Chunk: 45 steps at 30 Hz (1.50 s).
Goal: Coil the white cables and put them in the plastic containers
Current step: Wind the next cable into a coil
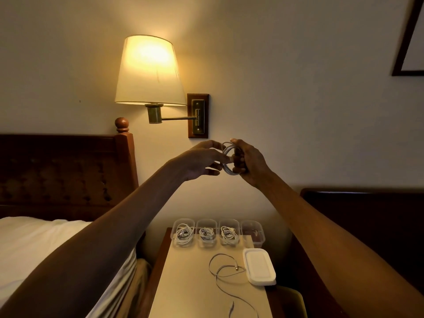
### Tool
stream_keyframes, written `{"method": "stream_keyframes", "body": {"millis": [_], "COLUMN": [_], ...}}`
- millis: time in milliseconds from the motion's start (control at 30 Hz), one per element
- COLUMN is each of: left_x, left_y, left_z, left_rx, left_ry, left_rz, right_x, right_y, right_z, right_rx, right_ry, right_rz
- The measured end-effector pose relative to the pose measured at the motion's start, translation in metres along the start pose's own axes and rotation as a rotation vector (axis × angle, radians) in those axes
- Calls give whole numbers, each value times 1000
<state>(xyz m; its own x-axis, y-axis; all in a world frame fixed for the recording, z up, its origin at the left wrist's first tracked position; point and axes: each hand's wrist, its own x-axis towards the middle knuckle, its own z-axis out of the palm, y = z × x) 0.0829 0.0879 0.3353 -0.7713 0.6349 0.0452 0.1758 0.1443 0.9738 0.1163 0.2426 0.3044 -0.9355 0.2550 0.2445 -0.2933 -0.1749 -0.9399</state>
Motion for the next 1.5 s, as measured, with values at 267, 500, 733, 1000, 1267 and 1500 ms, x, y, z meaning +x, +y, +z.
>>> {"method": "stream_keyframes", "body": {"millis": [267,500,733,1000,1267,1500], "left_x": [6,-8,-18,-20,-4,10], "left_y": [10,40,45,34,-12,-38], "left_z": [-7,-2,-5,-24,-59,-38], "left_rx": [385,1000,80,-434,984,631], "left_ry": [222,241,175,34,237,397], "left_rz": [137,97,54,-118,482,576], "right_x": [2,9,13,10,12,5], "right_y": [-1,3,5,8,5,-3], "right_z": [8,18,17,13,16,29], "right_rx": [-123,-478,-510,-598,-317,212], "right_ry": [58,193,178,83,71,23], "right_rz": [-9,-153,-180,-264,-99,89]}}
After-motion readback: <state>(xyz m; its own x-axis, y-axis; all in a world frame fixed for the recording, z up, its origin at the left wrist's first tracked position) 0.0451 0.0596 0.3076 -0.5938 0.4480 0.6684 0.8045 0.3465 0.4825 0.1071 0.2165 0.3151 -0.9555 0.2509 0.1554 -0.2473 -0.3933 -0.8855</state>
